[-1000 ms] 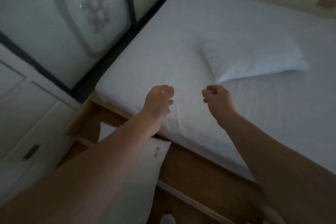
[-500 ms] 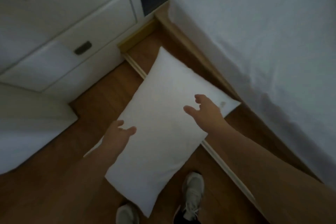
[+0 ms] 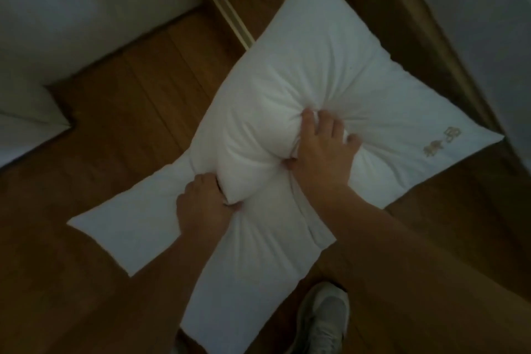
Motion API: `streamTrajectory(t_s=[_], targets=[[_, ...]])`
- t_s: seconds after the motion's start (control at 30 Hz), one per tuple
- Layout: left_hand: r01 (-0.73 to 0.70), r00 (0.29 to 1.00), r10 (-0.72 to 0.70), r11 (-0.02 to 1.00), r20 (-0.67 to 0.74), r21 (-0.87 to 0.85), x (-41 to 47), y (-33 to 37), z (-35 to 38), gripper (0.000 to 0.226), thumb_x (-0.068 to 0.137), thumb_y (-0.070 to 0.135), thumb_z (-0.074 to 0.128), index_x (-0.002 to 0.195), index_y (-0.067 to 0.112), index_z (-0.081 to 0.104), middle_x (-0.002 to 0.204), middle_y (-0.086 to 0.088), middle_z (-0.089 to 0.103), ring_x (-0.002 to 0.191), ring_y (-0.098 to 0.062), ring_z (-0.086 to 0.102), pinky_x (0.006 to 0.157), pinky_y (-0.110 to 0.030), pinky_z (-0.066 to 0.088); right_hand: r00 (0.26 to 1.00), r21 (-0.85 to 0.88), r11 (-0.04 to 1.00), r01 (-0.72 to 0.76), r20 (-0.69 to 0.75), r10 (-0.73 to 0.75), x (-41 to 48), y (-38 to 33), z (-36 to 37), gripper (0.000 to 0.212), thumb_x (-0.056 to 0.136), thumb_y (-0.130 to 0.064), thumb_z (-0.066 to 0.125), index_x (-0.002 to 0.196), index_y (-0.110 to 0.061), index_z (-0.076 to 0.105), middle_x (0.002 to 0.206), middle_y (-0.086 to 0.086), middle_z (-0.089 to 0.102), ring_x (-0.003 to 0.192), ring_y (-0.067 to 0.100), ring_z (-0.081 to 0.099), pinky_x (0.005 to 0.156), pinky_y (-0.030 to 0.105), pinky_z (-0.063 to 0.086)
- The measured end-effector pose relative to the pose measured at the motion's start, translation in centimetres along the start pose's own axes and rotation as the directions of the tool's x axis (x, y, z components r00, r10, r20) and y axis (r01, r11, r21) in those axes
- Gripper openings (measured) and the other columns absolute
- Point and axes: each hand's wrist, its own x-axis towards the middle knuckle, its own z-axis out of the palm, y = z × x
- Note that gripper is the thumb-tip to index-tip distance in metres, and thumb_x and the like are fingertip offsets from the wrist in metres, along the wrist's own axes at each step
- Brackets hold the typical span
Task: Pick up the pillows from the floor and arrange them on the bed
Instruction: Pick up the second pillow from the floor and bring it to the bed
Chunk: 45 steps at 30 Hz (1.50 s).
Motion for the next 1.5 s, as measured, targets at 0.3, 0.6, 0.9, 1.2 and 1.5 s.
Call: streamTrajectory(t_s=[0.3,0.6,0.9,1.2,1.5], targets=[[-0.054,0.979,0.090,0.980,0.182,-0.194,-4.6,2.0,-7.5,0.012,0.084,0.034,0.066,0.087,0.023,0.066,0.082,0.002,0.070,0.076,-0.019,0.063,0.065,-0.029,0.042,0.995,0.445,0.895,0.007,-0.091,0.037,-4.1,2.2,-7.2,0.013,0.064,0.004,0.065,0.072,-0.005,0.060,0.075,0.016,0.060,0.074,0.035,0.058,0.057,0.033,0.032],[-0.086,0.988,0.104,0.985,0.114,-0.150,-12.2,19.7,-24.7,0.026,0.080,0.034,0.072,0.101,0.019,0.070,0.090,-0.002,0.074,0.070,-0.015,0.057,0.067,-0.029,0.043,0.972,0.521,0.851,0.059,-0.226,0.071,-3.7,12.4,-32.1,0.029,0.041,0.008,0.072,0.059,-0.009,0.057,0.061,0.008,0.056,0.058,0.029,0.058,0.045,0.029,0.034],[-0.388,0.913,0.407,0.872,0.003,-0.299,-11.1,52.1,-36.5,0.031,0.081,0.036,0.071,0.102,0.014,0.067,0.075,0.011,0.062,0.071,-0.009,0.060,0.058,-0.024,0.043,0.863,0.459,0.888,0.004,-0.450,0.229,7.4,33.5,-56.5,0.019,0.061,-0.001,0.068,0.079,-0.009,0.069,0.080,0.013,0.063,0.085,0.037,0.061,0.062,0.039,0.046],[-0.583,0.809,0.581,0.776,-0.085,-0.241,-1.0,77.1,-40.4,0.021,0.076,0.033,0.071,0.086,0.015,0.069,0.074,-0.002,0.068,0.076,-0.028,0.064,0.064,-0.031,0.043,0.746,0.454,0.885,-0.102,-0.554,0.370,24.2,49.7,-66.3,0.019,0.079,-0.017,0.068,0.098,-0.018,0.071,0.098,0.005,0.065,0.100,0.031,0.056,0.071,0.036,0.041],[-0.489,0.848,0.355,0.810,0.393,0.324,15.3,80.8,-28.1,0.070,0.079,0.058,0.055,0.140,0.035,0.029,0.145,-0.002,0.034,0.131,-0.030,0.034,0.104,-0.046,0.036,0.905,0.505,0.758,-0.412,0.133,0.404,36.0,56.2,-49.2,0.064,0.084,-0.046,0.066,0.138,-0.020,0.046,0.138,0.010,0.050,0.126,0.029,0.047,0.102,0.038,0.038]])
